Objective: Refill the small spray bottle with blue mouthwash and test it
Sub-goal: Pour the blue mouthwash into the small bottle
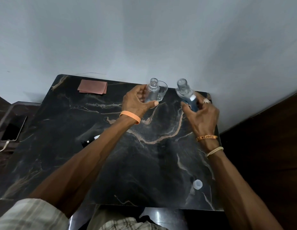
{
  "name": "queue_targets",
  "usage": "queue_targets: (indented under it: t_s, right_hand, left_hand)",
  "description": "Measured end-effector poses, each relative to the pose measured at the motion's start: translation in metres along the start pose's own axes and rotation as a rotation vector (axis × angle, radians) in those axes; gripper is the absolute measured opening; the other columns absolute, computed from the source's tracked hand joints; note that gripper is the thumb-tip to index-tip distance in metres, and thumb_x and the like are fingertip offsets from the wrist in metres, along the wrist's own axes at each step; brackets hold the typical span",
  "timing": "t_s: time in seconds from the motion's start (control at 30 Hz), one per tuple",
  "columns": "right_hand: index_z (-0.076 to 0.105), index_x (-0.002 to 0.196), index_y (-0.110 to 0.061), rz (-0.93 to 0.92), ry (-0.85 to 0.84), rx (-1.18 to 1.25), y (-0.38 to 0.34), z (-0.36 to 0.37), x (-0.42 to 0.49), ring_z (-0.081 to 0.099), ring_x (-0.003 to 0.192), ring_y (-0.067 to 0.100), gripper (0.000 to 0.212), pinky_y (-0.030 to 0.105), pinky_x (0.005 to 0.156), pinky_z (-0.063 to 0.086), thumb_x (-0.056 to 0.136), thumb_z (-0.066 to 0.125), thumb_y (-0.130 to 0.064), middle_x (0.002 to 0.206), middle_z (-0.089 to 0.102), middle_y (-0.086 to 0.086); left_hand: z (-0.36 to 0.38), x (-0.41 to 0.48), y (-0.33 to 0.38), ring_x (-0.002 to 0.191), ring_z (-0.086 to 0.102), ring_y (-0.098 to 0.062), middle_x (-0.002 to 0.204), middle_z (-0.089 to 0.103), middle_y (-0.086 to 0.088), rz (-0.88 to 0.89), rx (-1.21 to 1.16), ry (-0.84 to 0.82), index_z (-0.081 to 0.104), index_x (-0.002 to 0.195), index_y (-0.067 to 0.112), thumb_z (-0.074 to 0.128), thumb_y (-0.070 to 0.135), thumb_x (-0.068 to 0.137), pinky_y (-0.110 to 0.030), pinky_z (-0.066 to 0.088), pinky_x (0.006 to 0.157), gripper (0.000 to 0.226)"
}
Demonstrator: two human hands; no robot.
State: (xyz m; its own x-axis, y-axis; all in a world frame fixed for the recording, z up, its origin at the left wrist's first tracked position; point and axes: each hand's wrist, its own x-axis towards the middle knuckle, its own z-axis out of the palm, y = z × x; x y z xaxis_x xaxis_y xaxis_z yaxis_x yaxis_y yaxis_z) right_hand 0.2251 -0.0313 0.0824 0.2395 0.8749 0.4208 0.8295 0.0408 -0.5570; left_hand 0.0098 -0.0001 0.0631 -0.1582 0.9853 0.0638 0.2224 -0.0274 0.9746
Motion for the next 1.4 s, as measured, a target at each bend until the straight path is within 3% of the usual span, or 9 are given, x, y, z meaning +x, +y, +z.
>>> queue_targets:
  t_s: [0.07,0.17,0.33,0.57,0.73,1.4]
  right_hand:
    - [0.062,0.129,-0.023,-0.115,0.007,-0.081,-0.015,-0.009,0.018,0.067,0.081,0.018,0.052,0.023,0.071,0.05,0.082,0.072,-0.044,0.098,0.073,0.004]
    - [0.06,0.132,-0.023,-0.242,-0.008,-0.137,-0.032,-0.018,0.035,0.066,0.091,0.029,0.053,0.038,0.078,0.054,0.084,0.069,-0.043,0.108,0.071,0.009]
    - [0.065,0.127,-0.019,-0.483,0.075,-0.255,-0.041,-0.02,0.047,0.064,0.079,0.037,0.044,0.042,0.066,0.051,0.085,0.07,-0.033,0.102,0.073,0.012]
    - [0.068,0.123,-0.017,-0.549,0.093,-0.352,-0.039,-0.017,0.05,0.064,0.074,0.038,0.044,0.04,0.061,0.051,0.082,0.075,-0.03,0.097,0.074,0.014]
    - [0.068,0.123,-0.016,-0.549,0.088,-0.377,-0.039,-0.019,0.049,0.065,0.077,0.039,0.044,0.04,0.063,0.05,0.082,0.074,-0.029,0.1,0.074,0.015]
    - [0.064,0.128,-0.013,-0.59,0.077,-0.464,-0.041,-0.028,0.048,0.065,0.092,0.041,0.046,0.044,0.073,0.049,0.084,0.07,-0.024,0.109,0.071,0.018]
  left_hand:
    - [0.002,0.0,0.002,0.088,0.068,-0.005,0.099,0.071,0.005,0.001,0.003,-0.007,0.065,0.115,0.015,0.094,0.021,0.056,-0.024,0.058,0.081,0.067]
    - [0.003,0.0,0.004,0.091,0.069,-0.01,0.102,0.072,0.002,-0.001,-0.008,-0.01,0.065,0.117,0.013,0.094,0.02,0.055,-0.027,0.058,0.083,0.068]
    - [0.001,-0.001,0.004,0.091,0.07,-0.012,0.101,0.073,0.001,-0.003,-0.011,-0.008,0.067,0.115,0.014,0.094,0.02,0.055,-0.033,0.059,0.084,0.066]
    - [-0.004,-0.001,0.007,0.092,0.069,-0.012,0.103,0.073,0.001,-0.006,0.017,0.006,0.067,0.115,0.015,0.094,0.024,0.057,-0.034,0.06,0.084,0.065]
    - [-0.004,-0.001,0.01,0.092,0.069,-0.011,0.104,0.072,0.002,0.006,0.032,-0.002,0.066,0.116,0.016,0.094,0.025,0.057,-0.03,0.059,0.083,0.066]
    - [-0.003,-0.003,0.008,0.092,0.07,-0.015,0.104,0.073,-0.001,0.0,0.015,-0.014,0.067,0.116,0.014,0.094,0.026,0.055,-0.038,0.06,0.082,0.067]
